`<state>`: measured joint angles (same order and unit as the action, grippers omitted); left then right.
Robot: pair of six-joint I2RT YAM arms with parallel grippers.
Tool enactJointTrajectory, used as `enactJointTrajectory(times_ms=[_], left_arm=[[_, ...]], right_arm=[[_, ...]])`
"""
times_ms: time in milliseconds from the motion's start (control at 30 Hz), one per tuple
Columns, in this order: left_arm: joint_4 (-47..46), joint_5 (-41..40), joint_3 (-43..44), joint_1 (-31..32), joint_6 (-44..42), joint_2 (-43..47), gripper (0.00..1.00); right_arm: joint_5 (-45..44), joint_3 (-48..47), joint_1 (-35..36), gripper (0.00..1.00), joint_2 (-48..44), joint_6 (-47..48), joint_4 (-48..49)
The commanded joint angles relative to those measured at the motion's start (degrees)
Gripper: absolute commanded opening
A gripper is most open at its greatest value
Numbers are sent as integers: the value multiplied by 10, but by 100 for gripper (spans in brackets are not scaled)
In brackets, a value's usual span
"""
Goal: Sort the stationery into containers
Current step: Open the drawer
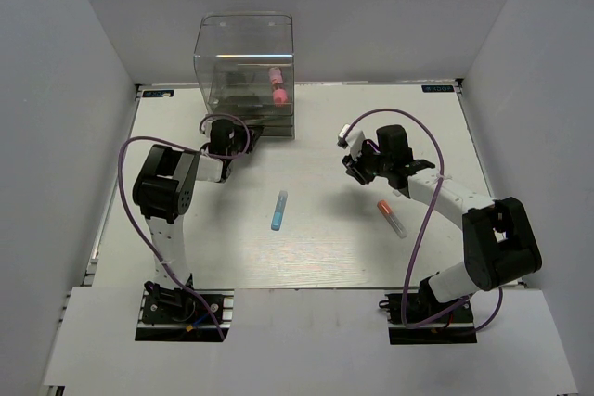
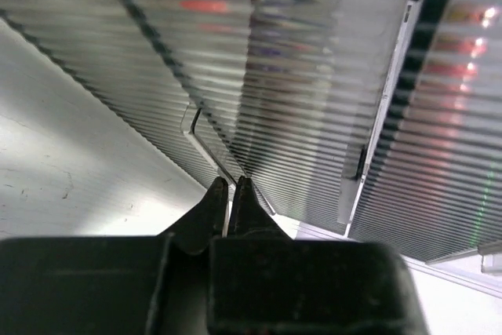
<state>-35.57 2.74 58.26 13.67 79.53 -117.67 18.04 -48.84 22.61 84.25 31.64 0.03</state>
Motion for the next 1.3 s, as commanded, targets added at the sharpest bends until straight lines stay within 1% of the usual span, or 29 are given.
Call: enactJointTrajectory(times_ms=[0, 133, 333, 533, 667, 700, 733, 767, 800, 867, 900, 1000, 1067, 1100, 1167, 1200, 1267], left_arm=[[-9, -23, -16, -3, -19, -4, 0], [-22, -12, -40, -3, -19, 2, 0], [-41, 0, -96, 7, -19, 42, 0], [-42, 17, -134, 7, -24, 68, 0], [-13, 17, -142, 7, -30, 89, 0], [-5, 24, -142, 7, -35, 89, 3], [1, 24, -142, 7, -35, 94, 8], [22, 32, -131, 7, -35, 94, 28], [37, 44, -125, 7, -44, 100, 39], [86, 44, -105, 7, -71, 111, 50], [99, 44, -105, 7, -79, 119, 58], [133, 38, -100, 7, -103, 148, 62], [153, 38, -100, 7, -124, 166, 62], [188, 38, -100, 7, -132, 176, 62], [226, 32, -100, 7, -165, 212, 63], [271, 32, -100, 7, -179, 225, 63], [325, 27, -100, 7, -207, 256, 63]], right_arm=[[7, 9, -3, 40, -13, 0, 8], [6, 10, -2, 40, -11, 0, 8], [3, 11, -5, 40, -11, 2, 7], [6, 12, -7, 43, -8, -4, 7], [7, 9, -6, 46, -9, -4, 3], [6, 9, -7, 46, -10, -4, 3], [5, 9, -8, 46, -11, -3, 3], [4, 8, -7, 47, -11, -3, 1], [6, 8, -7, 49, -12, -3, 1], [12, 7, -9, 50, -13, -3, 1], [13, 7, -11, 52, -12, 2, 1], [25, 2, -13, 57, -14, 11, -24], [40, -5, -14, 59, -11, 17, -41], [45, -8, -16, 61, -11, 33, -49], [59, -20, -18, 61, -6, 48, -76], [60, -23, -19, 61, -6, 70, -84], [60, -31, -26, 61, -5, 85, -104]])
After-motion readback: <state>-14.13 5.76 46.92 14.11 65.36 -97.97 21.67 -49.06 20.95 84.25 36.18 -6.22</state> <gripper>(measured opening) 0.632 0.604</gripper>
